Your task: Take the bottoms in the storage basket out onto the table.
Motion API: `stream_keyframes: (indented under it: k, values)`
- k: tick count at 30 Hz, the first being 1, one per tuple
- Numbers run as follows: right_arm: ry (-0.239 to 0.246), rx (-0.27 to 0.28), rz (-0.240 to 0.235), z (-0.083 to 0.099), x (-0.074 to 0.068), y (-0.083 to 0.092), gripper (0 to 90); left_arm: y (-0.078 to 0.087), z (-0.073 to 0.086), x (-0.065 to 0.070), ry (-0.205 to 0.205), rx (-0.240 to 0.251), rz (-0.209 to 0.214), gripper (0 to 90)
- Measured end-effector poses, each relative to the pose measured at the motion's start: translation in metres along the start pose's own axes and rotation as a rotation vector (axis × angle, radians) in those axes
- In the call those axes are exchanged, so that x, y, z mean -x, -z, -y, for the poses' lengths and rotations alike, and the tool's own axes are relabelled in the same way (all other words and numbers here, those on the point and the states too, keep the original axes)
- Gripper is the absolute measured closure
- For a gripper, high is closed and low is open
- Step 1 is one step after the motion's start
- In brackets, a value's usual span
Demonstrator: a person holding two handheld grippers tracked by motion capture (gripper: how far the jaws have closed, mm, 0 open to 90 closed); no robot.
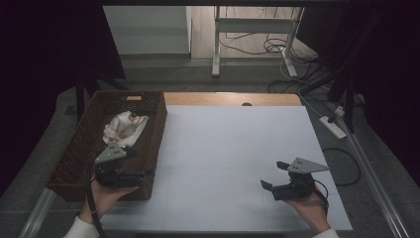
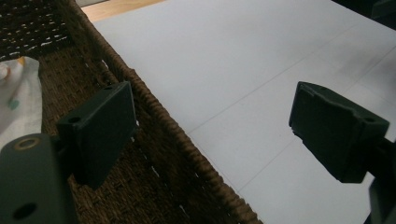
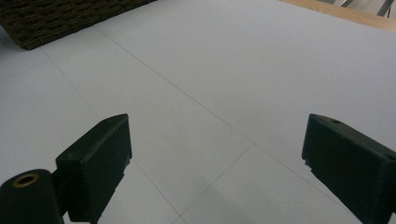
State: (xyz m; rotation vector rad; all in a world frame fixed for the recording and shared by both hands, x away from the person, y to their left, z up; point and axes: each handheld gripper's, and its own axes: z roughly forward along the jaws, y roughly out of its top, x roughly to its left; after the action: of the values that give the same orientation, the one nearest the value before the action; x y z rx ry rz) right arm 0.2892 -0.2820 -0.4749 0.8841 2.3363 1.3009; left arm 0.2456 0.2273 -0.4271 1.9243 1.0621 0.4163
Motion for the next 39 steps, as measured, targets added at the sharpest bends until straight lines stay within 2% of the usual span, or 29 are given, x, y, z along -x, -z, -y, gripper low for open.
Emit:
stream_keyframes:
  k: [8,13,29,39]
  values:
    - [0.002,-0.018,0.000,0.001,0.000,-0.003,9.5,0.002,-0.011,-0.001,-0.015,0.016,-0.017,14.0]
    - [0.002,-0.011,0.003,0.001,0.000,-0.003,9.7,0.003,-0.011,-0.005,-0.012,0.018,-0.015,14.0]
    - [-0.002,-0.006,0.009,0.002,0.001,-0.003,9.7,0.002,-0.012,-0.023,0.027,0.002,-0.033,13.9]
    - [-0.003,-0.012,0.009,0.002,0.001,-0.004,9.7,-0.003,-0.025,-0.030,0.030,0.011,-0.035,13.9]
